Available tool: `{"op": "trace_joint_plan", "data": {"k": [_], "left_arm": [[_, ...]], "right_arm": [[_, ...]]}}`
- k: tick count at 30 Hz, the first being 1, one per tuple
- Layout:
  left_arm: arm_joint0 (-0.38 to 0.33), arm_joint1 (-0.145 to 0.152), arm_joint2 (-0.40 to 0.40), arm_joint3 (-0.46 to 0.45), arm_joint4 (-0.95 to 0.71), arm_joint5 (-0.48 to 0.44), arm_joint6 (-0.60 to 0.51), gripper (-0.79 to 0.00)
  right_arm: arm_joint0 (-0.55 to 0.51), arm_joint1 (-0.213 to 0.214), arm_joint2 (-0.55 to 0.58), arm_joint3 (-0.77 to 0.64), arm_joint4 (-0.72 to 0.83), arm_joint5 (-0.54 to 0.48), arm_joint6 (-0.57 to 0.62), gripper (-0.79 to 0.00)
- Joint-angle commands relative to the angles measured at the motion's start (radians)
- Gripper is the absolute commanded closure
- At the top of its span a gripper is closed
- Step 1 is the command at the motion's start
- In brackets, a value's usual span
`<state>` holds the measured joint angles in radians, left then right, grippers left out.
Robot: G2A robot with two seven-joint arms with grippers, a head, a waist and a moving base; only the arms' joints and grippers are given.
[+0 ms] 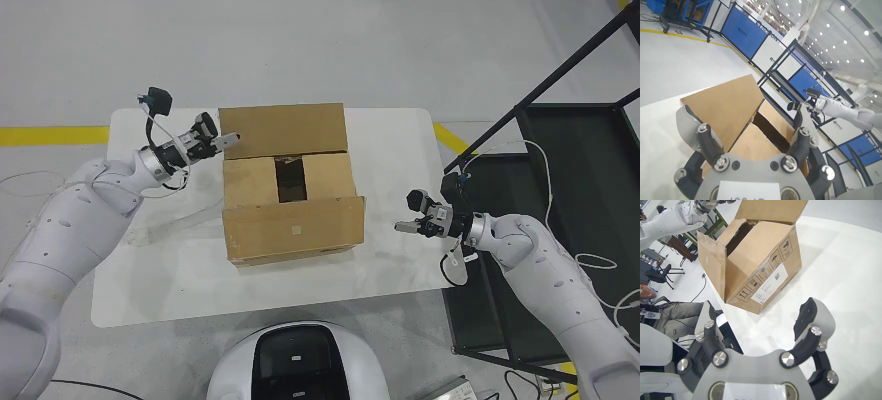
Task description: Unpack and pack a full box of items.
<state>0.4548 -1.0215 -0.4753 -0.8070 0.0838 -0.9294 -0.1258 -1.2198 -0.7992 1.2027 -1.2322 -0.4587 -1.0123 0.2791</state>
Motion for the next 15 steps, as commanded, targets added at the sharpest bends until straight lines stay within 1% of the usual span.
{"op": "trace_joint_plan", "data": {"k": [1, 6, 8, 10, 13, 15], "left_arm": [[0.0, -0.005, -0.004, -0.004, 0.035, 0.024, -0.008, -0.785], [-0.002, -0.023, -0.023, 0.02, 0.1, 0.142, 0.034, -0.785], [-0.001, -0.03, -0.028, 0.028, 0.117, 0.166, 0.041, -0.785], [-0.003, -0.038, -0.029, 0.038, 0.133, 0.183, 0.023, -0.785], [-0.007, -0.058, -0.022, 0.058, 0.121, 0.204, -0.031, -0.785], [-0.013, -0.076, -0.016, 0.07, 0.114, 0.193, -0.057, -0.785]], "right_arm": [[0.0, 0.0, 0.0, 0.0, 0.0, 0.0, 0.0, -0.785], [0.0, 0.0, 0.0, 0.0, 0.0, 0.0, 0.0, -0.785], [0.0, 0.0, 0.0, 0.0, 0.0, 0.0, 0.0, -0.785], [0.0, 0.0, 0.0, 0.0, 0.0, 0.0, 0.0, -0.785], [0.0, 0.0, 0.0, 0.0, 0.0, 0.0, 0.0, -0.785], [0.0, 0.0, 0.0, 0.0, 0.0, 0.0, 0.0, -0.785]]}}
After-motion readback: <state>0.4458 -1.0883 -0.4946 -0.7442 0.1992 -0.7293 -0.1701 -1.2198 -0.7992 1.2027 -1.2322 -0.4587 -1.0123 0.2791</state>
